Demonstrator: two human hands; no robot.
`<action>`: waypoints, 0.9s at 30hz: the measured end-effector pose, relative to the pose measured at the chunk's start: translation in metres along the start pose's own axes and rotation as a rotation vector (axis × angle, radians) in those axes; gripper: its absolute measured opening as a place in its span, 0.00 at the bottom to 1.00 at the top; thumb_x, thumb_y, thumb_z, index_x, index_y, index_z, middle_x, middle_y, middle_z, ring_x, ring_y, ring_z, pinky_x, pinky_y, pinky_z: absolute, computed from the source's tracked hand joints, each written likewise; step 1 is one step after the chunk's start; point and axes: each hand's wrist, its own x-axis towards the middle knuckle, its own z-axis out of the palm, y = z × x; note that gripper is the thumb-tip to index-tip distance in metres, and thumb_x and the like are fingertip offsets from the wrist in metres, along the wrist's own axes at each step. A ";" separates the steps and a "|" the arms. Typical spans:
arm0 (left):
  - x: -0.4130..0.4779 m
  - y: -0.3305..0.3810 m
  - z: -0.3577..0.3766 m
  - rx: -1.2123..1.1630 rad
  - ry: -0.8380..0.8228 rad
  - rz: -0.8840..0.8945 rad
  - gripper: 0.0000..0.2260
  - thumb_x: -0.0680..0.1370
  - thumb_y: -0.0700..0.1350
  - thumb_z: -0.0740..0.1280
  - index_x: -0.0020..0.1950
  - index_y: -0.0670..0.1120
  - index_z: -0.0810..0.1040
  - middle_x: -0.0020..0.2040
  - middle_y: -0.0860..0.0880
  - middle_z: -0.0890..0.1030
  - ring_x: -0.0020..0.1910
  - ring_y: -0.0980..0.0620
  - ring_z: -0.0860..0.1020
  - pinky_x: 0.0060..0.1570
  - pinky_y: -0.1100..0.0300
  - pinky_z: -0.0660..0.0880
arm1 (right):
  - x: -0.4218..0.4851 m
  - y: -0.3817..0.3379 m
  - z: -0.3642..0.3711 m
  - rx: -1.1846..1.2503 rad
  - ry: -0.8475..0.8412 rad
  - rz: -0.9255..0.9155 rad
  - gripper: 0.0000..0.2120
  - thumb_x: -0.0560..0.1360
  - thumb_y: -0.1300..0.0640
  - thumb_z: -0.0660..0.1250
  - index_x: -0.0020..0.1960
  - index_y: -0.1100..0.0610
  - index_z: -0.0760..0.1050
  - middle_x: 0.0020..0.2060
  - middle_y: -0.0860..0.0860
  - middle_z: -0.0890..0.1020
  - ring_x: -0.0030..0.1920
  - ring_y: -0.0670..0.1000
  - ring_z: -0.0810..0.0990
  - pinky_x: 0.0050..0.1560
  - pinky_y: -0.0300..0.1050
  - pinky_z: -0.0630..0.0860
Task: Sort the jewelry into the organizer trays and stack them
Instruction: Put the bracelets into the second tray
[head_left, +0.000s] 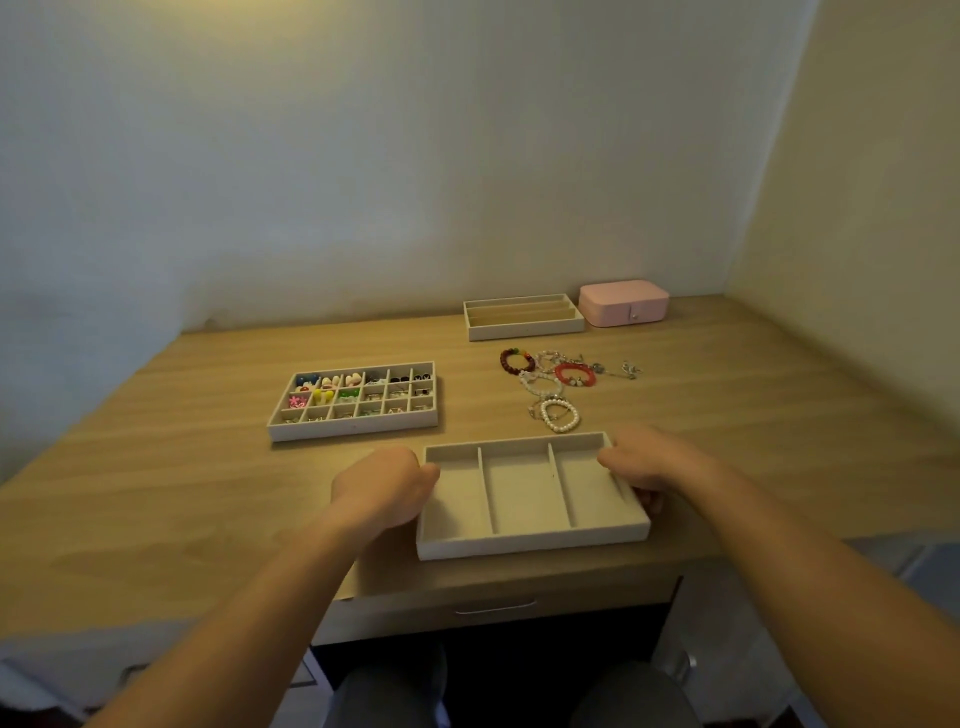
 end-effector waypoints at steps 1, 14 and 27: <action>0.004 -0.001 0.001 0.013 0.011 -0.007 0.15 0.82 0.55 0.57 0.46 0.48 0.78 0.43 0.49 0.81 0.42 0.49 0.78 0.43 0.56 0.72 | 0.004 -0.001 -0.001 0.001 -0.004 -0.001 0.14 0.84 0.52 0.54 0.55 0.61 0.73 0.40 0.57 0.82 0.35 0.55 0.83 0.29 0.45 0.77; 0.045 0.008 -0.026 0.353 0.270 0.010 0.13 0.80 0.56 0.59 0.43 0.49 0.75 0.39 0.49 0.75 0.39 0.47 0.75 0.37 0.57 0.69 | 0.058 -0.012 0.002 -0.069 0.435 -0.012 0.24 0.83 0.39 0.51 0.42 0.53 0.76 0.40 0.51 0.80 0.40 0.51 0.77 0.43 0.48 0.74; 0.110 0.055 -0.018 -0.203 0.288 0.137 0.13 0.77 0.54 0.63 0.37 0.49 0.79 0.36 0.50 0.81 0.39 0.47 0.79 0.44 0.51 0.79 | 0.125 -0.045 -0.013 0.322 0.397 -0.273 0.12 0.79 0.56 0.68 0.62 0.51 0.81 0.52 0.48 0.82 0.49 0.47 0.81 0.53 0.50 0.81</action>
